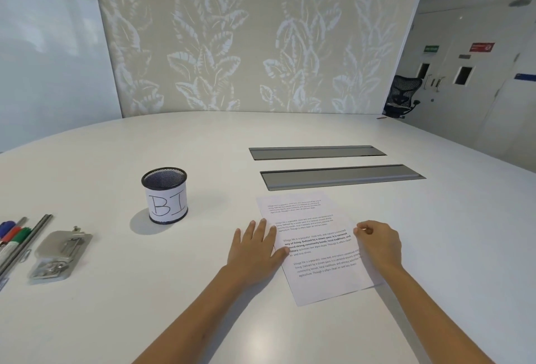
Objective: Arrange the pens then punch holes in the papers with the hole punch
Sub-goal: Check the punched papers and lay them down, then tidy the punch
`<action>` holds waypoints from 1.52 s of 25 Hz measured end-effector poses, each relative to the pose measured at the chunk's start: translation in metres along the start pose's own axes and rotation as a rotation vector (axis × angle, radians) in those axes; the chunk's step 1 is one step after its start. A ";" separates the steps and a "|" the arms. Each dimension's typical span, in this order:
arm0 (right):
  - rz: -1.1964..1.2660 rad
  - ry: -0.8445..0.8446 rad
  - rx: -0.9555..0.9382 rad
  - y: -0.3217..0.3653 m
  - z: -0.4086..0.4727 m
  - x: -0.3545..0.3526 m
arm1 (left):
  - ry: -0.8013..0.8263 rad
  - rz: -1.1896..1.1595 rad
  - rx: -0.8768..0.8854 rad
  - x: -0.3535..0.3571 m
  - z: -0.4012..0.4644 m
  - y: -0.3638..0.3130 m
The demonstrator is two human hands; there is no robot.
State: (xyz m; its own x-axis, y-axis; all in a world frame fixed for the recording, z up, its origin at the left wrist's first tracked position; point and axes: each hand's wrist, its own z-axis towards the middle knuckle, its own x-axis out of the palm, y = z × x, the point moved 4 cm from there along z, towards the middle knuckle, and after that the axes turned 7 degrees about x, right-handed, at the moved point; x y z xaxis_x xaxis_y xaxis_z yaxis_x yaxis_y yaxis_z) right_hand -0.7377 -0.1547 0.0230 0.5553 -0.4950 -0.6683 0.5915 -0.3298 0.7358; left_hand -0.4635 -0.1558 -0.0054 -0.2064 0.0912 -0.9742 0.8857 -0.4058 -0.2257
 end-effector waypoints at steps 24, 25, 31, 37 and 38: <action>-0.136 -0.131 -0.107 -0.001 0.006 -0.004 | -0.088 -0.110 -0.025 -0.006 0.010 -0.007; -0.129 -0.175 -0.145 0.004 0.000 -0.008 | -0.123 -0.211 -0.011 -0.010 0.007 -0.006; 0.083 -0.179 -0.374 0.042 -0.048 -0.006 | -0.272 -0.570 0.054 -0.040 -0.050 0.010; 0.263 0.005 -0.558 0.108 -0.141 0.041 | -0.409 -0.197 0.137 -0.074 -0.127 0.104; 0.257 0.052 -0.612 0.119 -0.158 0.055 | -0.444 -0.121 0.128 -0.079 -0.141 0.127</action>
State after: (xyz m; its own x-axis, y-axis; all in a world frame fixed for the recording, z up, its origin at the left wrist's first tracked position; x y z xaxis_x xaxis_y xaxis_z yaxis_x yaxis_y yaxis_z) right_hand -0.5449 -0.0943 0.0566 0.7416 -0.4522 -0.4955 0.6530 0.3175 0.6876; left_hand -0.2760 -0.0864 0.0427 -0.4874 -0.2409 -0.8393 0.7917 -0.5274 -0.3084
